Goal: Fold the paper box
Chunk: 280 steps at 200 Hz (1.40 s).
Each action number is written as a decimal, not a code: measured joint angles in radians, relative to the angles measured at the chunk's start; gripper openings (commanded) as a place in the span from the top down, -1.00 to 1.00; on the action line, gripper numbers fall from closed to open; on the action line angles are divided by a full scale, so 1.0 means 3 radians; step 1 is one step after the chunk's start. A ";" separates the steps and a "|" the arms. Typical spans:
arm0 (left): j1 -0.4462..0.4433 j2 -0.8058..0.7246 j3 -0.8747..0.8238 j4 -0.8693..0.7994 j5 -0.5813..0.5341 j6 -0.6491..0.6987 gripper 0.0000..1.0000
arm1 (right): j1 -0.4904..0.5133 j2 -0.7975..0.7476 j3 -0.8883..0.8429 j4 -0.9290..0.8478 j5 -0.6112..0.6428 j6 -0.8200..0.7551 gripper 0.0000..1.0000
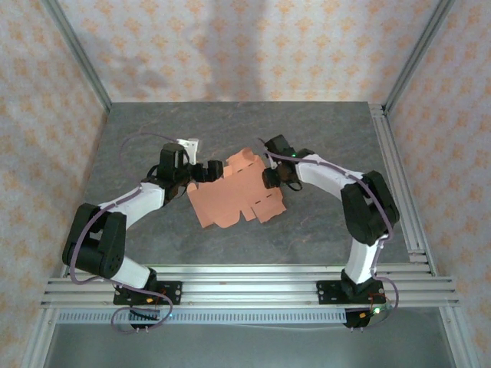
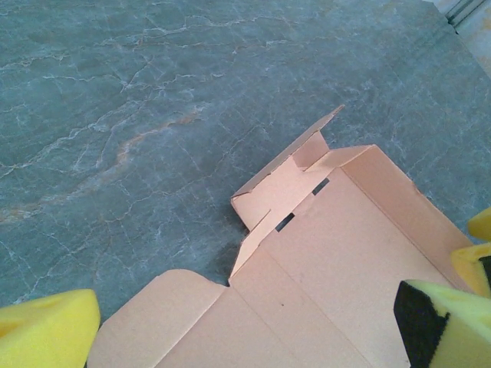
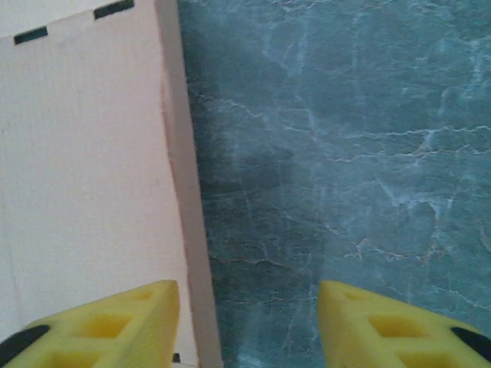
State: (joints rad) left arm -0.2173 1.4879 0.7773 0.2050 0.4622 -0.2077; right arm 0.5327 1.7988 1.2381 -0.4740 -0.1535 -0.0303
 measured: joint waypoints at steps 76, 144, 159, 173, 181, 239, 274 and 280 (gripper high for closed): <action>0.0000 0.0031 0.0045 -0.0042 0.0001 0.0000 -1.00 | -0.0011 -0.0038 -0.0216 0.0367 -0.0100 -0.0113 0.41; 0.0000 0.0031 0.0048 -0.0076 0.0001 0.0000 -1.00 | -0.0011 0.0081 -0.0198 0.0430 -0.0107 -0.0177 0.54; 0.0000 0.0031 0.0048 -0.0081 0.0001 0.0000 -1.00 | -0.0011 0.0106 -0.0193 0.0430 -0.0116 -0.0217 0.84; 0.0000 0.0031 0.0048 -0.0092 0.0001 0.0000 -1.00 | -0.0011 0.0107 -0.0183 0.0423 -0.0123 -0.0245 1.00; 0.0000 0.0031 0.0050 -0.0098 0.0000 0.0000 -1.00 | -0.0011 0.0107 -0.0169 0.0422 -0.0123 -0.0233 1.00; 0.0008 0.0028 0.0048 -0.0094 -0.0114 -0.0042 -1.00 | 0.0126 -0.0014 -0.0141 0.0362 0.0275 -0.0708 1.00; 0.0057 -0.0015 0.0048 -0.0045 -0.0178 -0.0158 -1.00 | 0.0490 -0.0071 -0.0090 0.0394 0.1147 -0.1415 1.00; 0.0075 -0.0023 0.0048 -0.0036 -0.0187 -0.0179 -1.00 | 0.0558 -0.0071 -0.0092 0.0430 0.1326 -0.1567 1.00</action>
State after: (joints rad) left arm -0.1947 1.4811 0.7918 0.1944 0.4061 -0.2615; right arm 0.7002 1.7775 1.2106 -0.3450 0.2443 -0.5003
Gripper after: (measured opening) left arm 0.998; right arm 0.048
